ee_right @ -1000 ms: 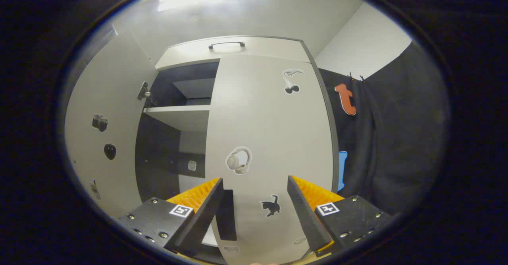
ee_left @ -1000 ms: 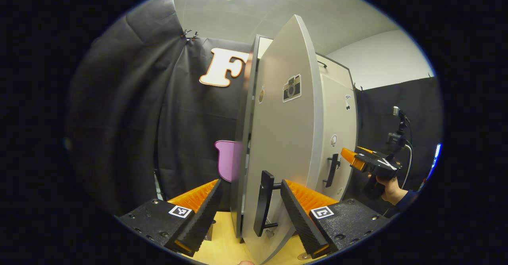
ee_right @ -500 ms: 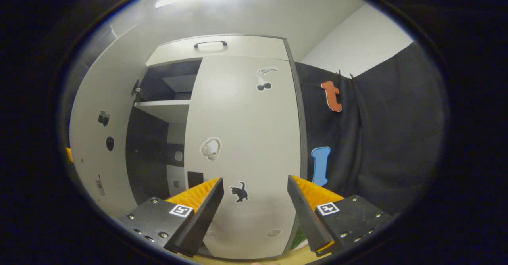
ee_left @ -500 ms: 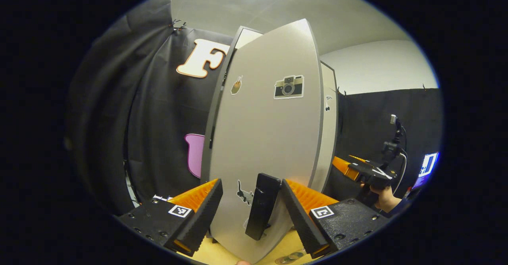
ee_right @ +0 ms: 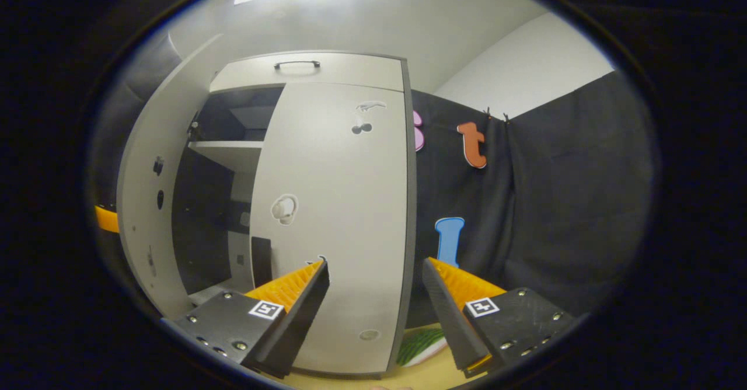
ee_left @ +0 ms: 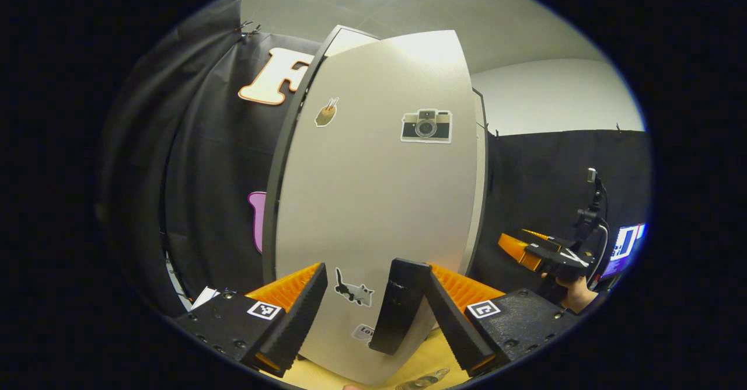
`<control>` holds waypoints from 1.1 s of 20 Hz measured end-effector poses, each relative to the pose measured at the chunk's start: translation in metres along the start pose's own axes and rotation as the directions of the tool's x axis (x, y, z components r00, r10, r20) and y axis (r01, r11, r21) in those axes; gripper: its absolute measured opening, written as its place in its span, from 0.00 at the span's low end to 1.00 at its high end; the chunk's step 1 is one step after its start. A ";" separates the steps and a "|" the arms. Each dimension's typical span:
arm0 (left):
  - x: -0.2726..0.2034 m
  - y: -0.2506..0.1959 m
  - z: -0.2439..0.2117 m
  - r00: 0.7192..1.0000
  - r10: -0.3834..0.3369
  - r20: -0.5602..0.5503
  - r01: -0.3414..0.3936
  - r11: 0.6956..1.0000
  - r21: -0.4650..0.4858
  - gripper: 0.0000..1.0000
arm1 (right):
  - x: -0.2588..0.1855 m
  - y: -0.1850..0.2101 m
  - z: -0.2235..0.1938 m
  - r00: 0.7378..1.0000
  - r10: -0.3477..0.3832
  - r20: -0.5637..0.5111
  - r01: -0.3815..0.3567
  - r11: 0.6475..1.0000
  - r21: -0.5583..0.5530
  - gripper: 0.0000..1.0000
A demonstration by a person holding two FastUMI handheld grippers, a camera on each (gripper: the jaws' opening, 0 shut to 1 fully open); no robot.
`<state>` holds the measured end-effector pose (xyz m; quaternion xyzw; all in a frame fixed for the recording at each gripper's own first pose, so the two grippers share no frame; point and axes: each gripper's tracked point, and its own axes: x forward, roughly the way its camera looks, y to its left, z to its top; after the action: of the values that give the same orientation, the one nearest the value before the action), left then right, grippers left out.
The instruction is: Grasp the bottle in the cabinet with the left hand and place it on the coaster, then close the right door with the right hand and the left door with the left hand.
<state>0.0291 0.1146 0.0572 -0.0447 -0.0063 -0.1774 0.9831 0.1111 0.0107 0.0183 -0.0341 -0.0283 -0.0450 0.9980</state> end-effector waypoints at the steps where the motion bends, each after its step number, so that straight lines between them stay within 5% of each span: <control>1: 0.003 -0.003 0.000 1.000 -0.006 -0.004 0.006 1.000 0.009 1.00 | -0.002 -0.005 -0.001 1.000 -0.007 -0.003 0.007 1.000 -0.006 0.97; 7: 0.035 -0.023 -0.009 1.000 -0.014 -0.012 0.016 0.994 0.112 1.00 | -0.011 -0.044 -0.005 0.998 -0.063 -0.018 0.062 0.998 -0.025 0.98; 12: 0.067 -0.030 -0.016 0.999 -0.038 -0.023 0.039 0.998 0.047 1.00 | -0.019 -0.082 -0.010 0.992 -0.118 -0.038 0.116 0.992 -0.050 0.97; 22: 0.085 -0.033 -0.020 1.000 0.004 -0.020 -0.002 0.995 0.103 1.00 | -0.032 -0.123 -0.019 0.982 -0.177 -0.067 0.172 0.983 -0.070 0.98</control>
<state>0.0973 0.0522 0.0422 0.0078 -0.0055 -0.1757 0.9844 0.0691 -0.1100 0.0057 -0.0616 0.0069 -0.1344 0.9890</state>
